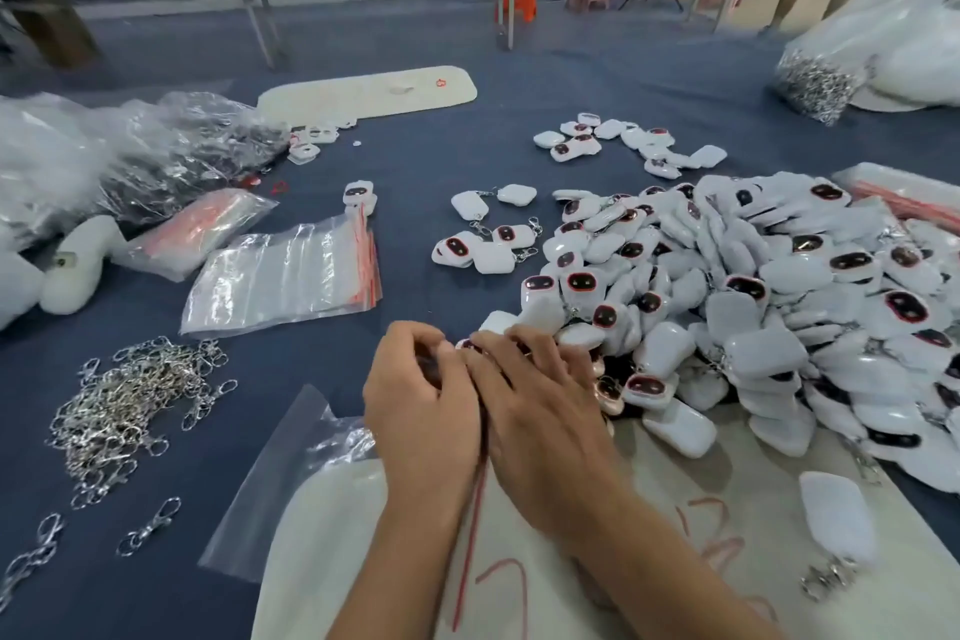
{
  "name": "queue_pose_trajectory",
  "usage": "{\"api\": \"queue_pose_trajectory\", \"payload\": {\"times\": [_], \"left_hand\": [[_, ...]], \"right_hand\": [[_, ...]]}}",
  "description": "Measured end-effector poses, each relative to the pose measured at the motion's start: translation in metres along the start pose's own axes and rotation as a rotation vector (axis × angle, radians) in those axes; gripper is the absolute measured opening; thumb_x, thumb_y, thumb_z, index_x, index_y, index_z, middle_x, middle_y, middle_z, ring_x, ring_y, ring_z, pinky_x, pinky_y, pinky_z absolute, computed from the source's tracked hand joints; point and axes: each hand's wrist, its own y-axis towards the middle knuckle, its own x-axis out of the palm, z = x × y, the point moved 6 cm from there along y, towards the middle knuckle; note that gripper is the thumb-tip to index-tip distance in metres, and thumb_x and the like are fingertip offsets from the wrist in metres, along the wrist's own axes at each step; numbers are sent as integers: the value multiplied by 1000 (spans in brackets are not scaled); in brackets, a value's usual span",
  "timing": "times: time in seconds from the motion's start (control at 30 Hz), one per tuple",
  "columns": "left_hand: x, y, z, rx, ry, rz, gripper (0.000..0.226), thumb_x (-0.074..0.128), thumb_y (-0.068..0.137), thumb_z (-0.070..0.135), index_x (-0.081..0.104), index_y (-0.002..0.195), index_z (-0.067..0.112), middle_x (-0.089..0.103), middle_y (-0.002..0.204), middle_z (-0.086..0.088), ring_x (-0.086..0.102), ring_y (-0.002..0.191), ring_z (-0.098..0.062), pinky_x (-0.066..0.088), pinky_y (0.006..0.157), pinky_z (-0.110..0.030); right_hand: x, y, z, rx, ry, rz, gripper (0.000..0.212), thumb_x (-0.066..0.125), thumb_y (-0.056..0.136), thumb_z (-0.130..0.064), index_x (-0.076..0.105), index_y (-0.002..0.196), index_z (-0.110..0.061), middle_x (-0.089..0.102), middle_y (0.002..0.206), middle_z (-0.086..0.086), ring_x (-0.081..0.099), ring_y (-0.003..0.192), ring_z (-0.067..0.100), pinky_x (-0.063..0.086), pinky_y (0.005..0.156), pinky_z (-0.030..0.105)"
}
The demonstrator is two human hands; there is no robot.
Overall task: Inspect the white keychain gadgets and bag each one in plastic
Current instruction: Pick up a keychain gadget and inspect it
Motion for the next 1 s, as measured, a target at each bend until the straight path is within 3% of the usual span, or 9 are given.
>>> {"api": "queue_pose_trajectory", "payload": {"times": [0.13,0.27,0.43,0.5,0.63,0.77,0.83,0.93,1.0], "left_hand": [[8,0,-2,20,183,-91,39,57,91,1,63,125,17,58,123,2,60,98,-17,40,84,-23],[16,-2,1,100,317,-192,44,59,97,14,57,141,16,59,140,0,58,117,-24,42,104,-36],[18,-3,-2,129,345,-260,49,71,93,27,59,140,24,66,130,9,53,115,-19,29,83,-20],[17,-2,-1,119,311,-250,41,77,87,27,64,126,27,68,116,10,57,108,-19,36,85,-24],[11,0,1,62,108,-211,41,87,74,15,65,103,32,69,96,16,67,91,-12,56,83,-38],[8,3,2,-29,-238,-209,49,87,74,0,66,106,31,74,95,18,71,76,-4,56,66,-19],[8,5,2,-94,-468,-230,48,85,78,-5,66,112,23,78,98,8,74,80,-9,56,71,-18],[13,5,4,-163,-745,-339,46,79,83,-6,63,122,12,79,107,-7,77,97,-22,59,82,-24],[16,3,4,-218,-830,-376,45,77,84,-5,63,124,10,79,109,-12,77,98,-24,59,81,-26]], "right_hand": [[4,-1,6,32,39,-20,48,53,94,-19,56,141,-25,56,148,-11,46,139,22,34,103,42],[4,1,13,85,57,2,41,54,97,-26,60,137,-22,61,144,-6,48,141,20,33,111,43],[2,2,26,139,33,-23,52,62,92,-31,57,141,-13,60,145,1,45,144,25,31,113,41],[0,2,27,148,51,-17,53,62,91,-29,56,142,-13,60,145,2,44,144,25,30,114,41],[-6,2,27,142,155,42,54,52,93,-18,53,147,-13,60,145,1,43,145,25,34,114,43],[-13,0,28,135,296,153,50,56,96,-15,55,146,-13,62,142,1,48,142,24,38,112,49],[-17,0,28,153,389,217,47,56,98,-18,57,145,-13,63,140,0,51,137,21,39,112,46],[-22,-3,31,153,628,326,37,58,102,-20,63,138,-11,68,128,-2,61,121,13,45,106,28],[-21,-5,37,201,846,342,30,65,99,-21,67,128,-15,73,113,-5,70,101,14,55,92,33]]}}
